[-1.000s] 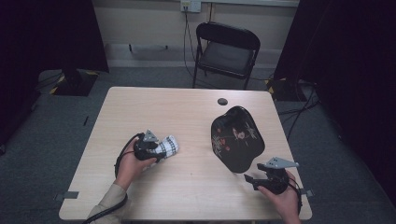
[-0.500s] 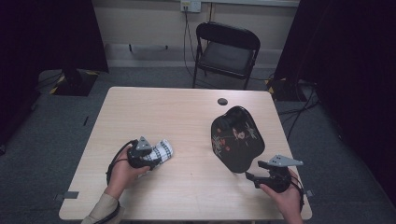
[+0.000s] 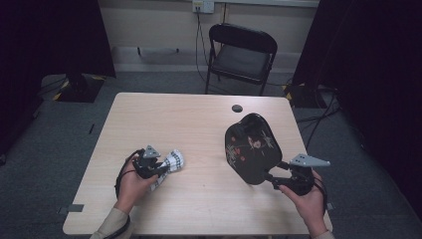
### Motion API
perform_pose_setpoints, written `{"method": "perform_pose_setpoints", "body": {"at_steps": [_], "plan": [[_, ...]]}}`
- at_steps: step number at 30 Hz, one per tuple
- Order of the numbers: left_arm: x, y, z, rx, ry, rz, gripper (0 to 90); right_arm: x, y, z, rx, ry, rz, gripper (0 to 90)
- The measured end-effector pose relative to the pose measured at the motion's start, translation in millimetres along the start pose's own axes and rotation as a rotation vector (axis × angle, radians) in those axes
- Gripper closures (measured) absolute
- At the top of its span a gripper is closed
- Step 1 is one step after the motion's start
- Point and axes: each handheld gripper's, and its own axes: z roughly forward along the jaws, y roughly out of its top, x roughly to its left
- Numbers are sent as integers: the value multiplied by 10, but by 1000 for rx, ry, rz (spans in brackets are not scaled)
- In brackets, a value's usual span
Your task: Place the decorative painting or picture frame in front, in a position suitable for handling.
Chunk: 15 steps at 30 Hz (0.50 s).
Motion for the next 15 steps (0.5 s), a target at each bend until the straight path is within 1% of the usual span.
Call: {"method": "perform_pose_setpoints", "body": {"at_steps": [2, 3, 5, 6, 8, 11, 14, 15], "plan": [[-8, 4, -9, -5, -14, -15, 755, 19, 101, -13, -15, 3, -4, 273], [-12, 7, -11, -4, -20, -18, 755, 19, 132, -17, -19, 5, -10, 276], [-14, 12, -19, -2, -21, -9, 756, 24, 206, -32, -27, 5, -6, 282], [-27, 15, -22, -2, -28, -17, 756, 24, 240, -38, -29, 7, -8, 282], [-33, 17, -26, -3, -28, -24, 757, 38, 356, -64, -25, 4, -29, 292], [-33, 23, -45, -3, -30, -25, 758, 46, 479, -94, -24, 4, -44, 301], [-34, 35, -67, -10, -32, -17, 758, 26, 627, -122, -20, 13, -31, 304], [-40, 38, -74, -14, -32, -20, 758, 24, 649, -125, -20, 12, -29, 309]]}}
